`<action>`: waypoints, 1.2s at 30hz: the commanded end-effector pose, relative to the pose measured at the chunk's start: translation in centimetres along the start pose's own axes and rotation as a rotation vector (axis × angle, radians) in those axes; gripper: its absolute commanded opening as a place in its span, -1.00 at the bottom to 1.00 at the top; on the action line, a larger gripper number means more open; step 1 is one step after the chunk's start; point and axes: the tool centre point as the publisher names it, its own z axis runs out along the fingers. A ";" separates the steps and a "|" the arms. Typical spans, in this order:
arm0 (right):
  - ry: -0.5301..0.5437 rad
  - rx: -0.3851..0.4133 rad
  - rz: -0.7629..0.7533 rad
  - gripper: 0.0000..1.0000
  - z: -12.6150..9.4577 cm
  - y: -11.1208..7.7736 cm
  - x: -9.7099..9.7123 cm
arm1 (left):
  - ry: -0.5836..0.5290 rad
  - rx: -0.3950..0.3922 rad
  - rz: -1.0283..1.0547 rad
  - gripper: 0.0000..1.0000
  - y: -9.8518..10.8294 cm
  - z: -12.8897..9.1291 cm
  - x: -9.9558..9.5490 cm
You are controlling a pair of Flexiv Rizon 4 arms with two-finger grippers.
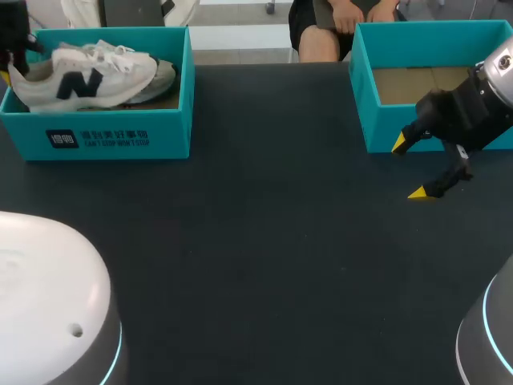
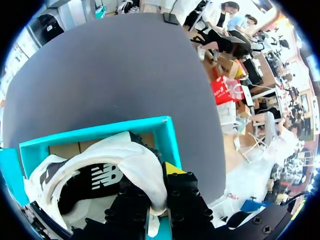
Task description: Take the shoe out of the shoebox, open the shoe tongue, remove and reinsert the insole, then place the shoe into the shoebox
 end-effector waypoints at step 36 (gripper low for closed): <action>-0.001 0.002 0.000 1.00 0.1 0.0 0.0 | 0.031 0.099 0.045 -1.00 -3.2 -10.0 3.0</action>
